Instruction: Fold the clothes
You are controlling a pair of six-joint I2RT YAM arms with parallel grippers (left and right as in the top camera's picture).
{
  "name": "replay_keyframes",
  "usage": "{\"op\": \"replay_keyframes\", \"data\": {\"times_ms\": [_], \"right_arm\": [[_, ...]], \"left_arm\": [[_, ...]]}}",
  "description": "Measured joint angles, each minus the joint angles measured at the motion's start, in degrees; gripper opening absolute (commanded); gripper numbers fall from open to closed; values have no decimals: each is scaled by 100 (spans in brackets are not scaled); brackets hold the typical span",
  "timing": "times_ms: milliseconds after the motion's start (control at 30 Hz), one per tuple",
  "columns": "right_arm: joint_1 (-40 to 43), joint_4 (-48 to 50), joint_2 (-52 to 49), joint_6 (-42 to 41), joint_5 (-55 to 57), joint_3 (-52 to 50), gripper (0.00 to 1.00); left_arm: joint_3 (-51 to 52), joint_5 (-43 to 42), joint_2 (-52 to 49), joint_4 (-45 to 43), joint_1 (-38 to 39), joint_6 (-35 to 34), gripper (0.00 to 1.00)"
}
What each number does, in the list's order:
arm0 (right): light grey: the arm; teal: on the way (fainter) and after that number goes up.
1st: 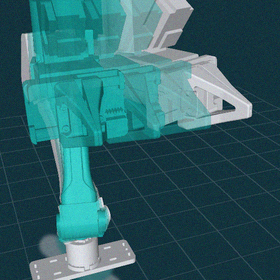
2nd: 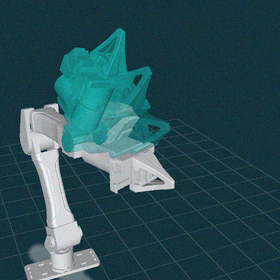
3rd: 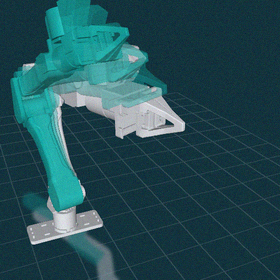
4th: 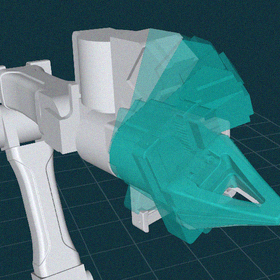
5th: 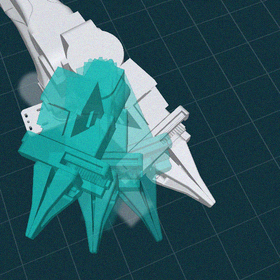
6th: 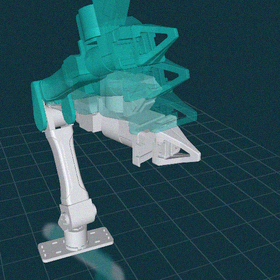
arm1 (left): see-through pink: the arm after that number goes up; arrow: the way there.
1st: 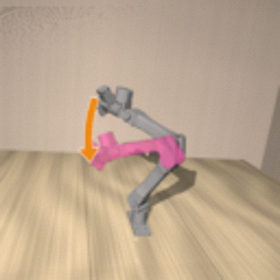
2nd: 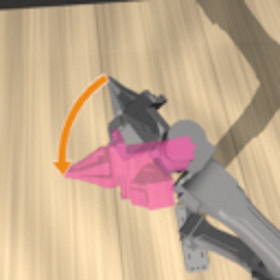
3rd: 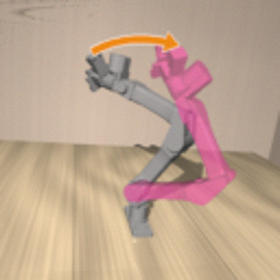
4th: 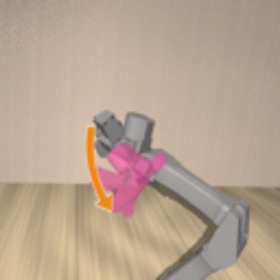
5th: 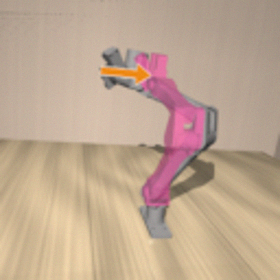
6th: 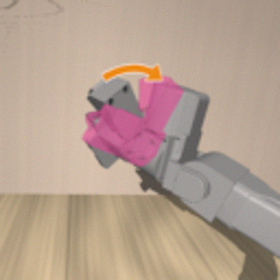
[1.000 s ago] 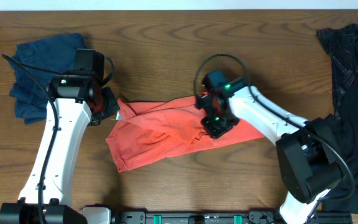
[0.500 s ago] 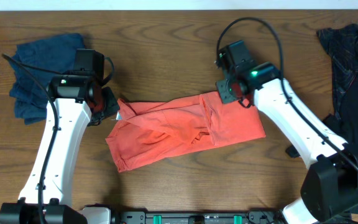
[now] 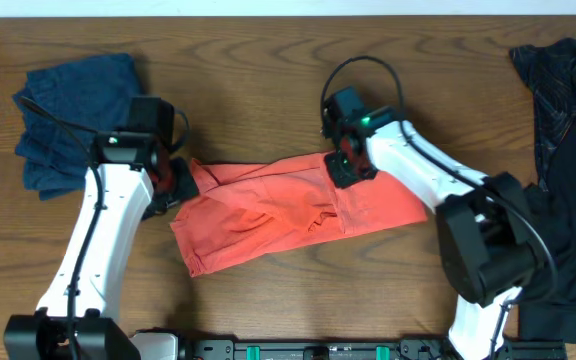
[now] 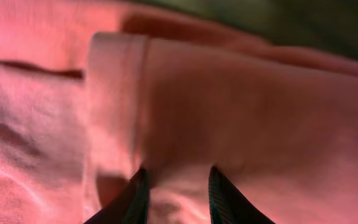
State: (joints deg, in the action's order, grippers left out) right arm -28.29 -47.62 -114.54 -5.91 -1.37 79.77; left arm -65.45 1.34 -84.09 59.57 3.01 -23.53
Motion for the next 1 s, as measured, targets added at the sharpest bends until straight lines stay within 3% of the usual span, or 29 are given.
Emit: {"op": "replay_keyframes", "data": {"times_ms": [267,733,800,867,1000], "right_arm": [[-87,-9,-11,0,-37,0,32],[-87,-48,-11,0,-37,0,32],[-87,-48,-11,0,-37,0,32],[-87,-48,-11,0,-37,0,32],[-87,-52,-11,0,-39,0,32]], "left_arm": [[1001,-494,-372,-780,0,199,76],[1534,-817,-955,-1744,0,190,77],[1537,-835,-1014,-1742,-2,72,64],[1554,-892,-1082,-1768,0,-39,41],[1635,-1266,-1137,-2009,-2,-129,14]]}}
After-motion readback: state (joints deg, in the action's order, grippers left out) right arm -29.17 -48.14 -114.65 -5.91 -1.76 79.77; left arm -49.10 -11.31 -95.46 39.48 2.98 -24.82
